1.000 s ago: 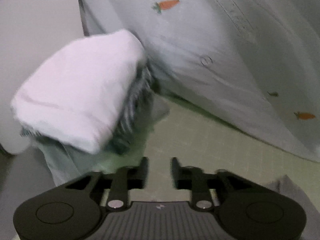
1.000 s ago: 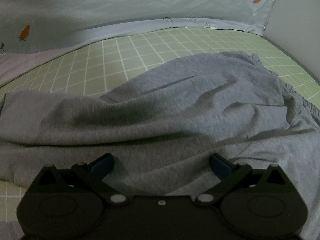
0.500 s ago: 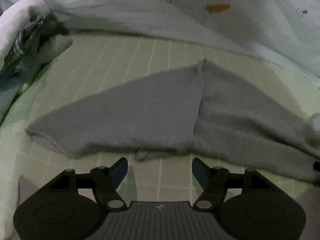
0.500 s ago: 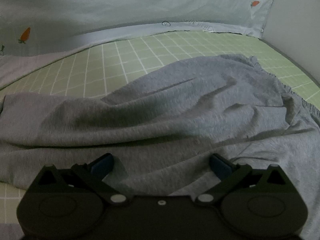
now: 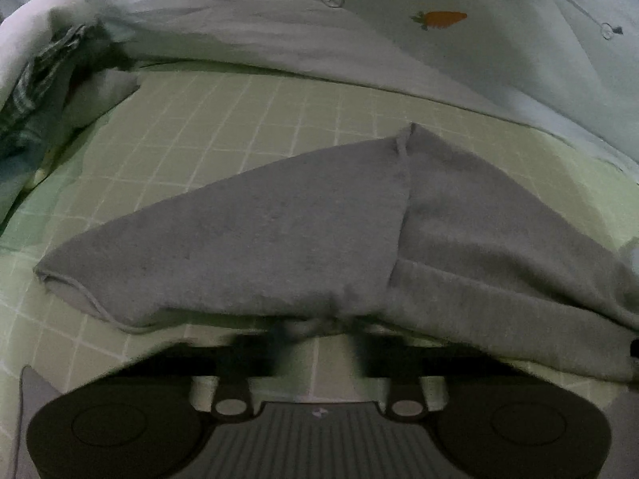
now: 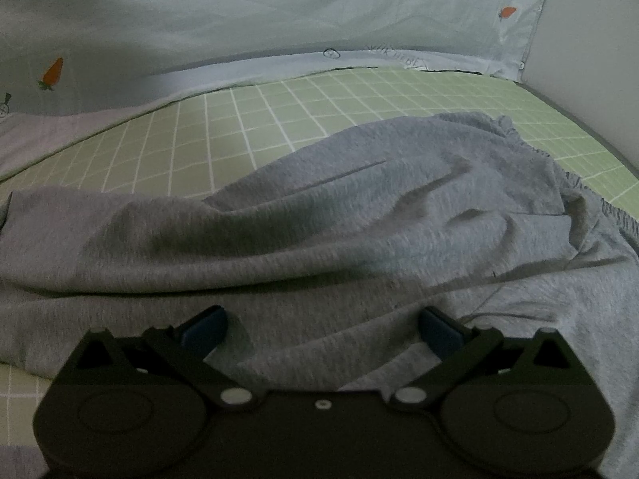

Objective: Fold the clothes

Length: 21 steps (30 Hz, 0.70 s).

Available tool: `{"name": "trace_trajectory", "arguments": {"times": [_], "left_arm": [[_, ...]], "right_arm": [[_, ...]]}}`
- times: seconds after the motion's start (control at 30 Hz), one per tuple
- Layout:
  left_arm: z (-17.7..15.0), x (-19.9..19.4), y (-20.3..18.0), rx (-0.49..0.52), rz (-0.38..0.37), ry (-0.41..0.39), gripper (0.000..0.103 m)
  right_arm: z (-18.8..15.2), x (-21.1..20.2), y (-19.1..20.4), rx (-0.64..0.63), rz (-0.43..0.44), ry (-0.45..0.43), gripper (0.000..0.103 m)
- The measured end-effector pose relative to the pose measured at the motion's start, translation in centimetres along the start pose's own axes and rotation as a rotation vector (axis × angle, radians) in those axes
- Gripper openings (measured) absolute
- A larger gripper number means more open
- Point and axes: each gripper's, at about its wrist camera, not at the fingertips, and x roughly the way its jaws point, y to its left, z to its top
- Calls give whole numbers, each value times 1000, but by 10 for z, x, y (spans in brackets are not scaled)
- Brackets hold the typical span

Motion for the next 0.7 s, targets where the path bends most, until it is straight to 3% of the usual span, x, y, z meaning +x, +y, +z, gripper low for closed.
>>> {"name": "trace_trajectory", "arguments": {"times": [0.17,0.33,0.43,0.53,0.63,0.7], "left_arm": [[13,-14,17,-85,-37,-27,5],[46,-39,32,-107,-9,-143,5],[75,-50,41,-82,36,-242,5],[109,-51,54,-86,151,-353,6],[136,-54,79,-235,272,-453,20],[143,-55,95,-317,273,-456,51]], "right_arm": [[0,1,0,1,0,-4,103],[0,1,0,2,0,-6,103],[0,1,0,1,2,-7,103],[-1,0,0,0,3,-9,103],[0,0,0,1,3,-9,103],[0,0,0,1,3,-9,103]]}}
